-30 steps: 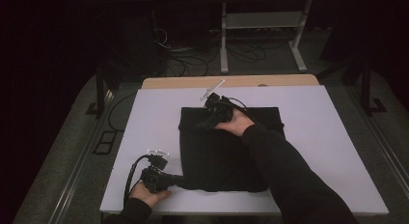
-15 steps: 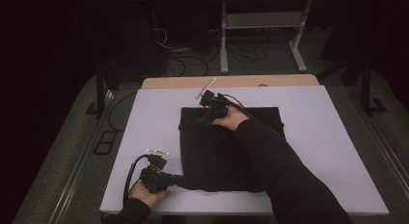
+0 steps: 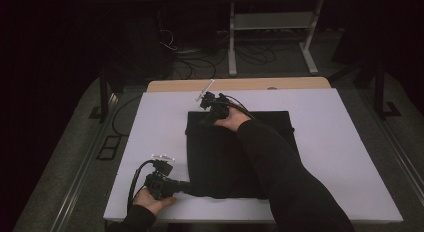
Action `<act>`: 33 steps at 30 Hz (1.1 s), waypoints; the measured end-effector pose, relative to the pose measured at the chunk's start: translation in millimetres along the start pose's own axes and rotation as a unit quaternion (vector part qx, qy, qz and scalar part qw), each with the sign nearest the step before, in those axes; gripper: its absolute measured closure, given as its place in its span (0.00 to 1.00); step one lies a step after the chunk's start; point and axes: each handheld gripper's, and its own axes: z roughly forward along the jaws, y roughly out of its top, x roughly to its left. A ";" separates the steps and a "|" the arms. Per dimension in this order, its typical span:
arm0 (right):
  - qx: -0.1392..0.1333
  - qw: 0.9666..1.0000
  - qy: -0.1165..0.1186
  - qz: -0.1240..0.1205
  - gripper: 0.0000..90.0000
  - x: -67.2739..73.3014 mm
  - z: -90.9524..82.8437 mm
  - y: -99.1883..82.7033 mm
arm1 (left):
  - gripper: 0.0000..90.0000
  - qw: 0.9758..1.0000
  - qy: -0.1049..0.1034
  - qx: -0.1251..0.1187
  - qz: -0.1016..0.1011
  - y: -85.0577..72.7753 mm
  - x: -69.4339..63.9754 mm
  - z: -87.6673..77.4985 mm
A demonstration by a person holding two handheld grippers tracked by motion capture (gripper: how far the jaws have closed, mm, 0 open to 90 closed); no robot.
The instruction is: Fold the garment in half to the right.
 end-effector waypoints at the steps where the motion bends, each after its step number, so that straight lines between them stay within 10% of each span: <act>1: 0.001 1.000 -0.001 -0.001 0.15 -0.2 1.3 2.1 | 0.94 1.000 -0.001 0.001 0.000 0.0 0.3 0.1; 33: 0.009 0.999 -0.008 -0.030 0.17 -8.2 45.9 32.2 | 0.94 1.000 -0.008 0.007 0.003 1.7 1.8 0.8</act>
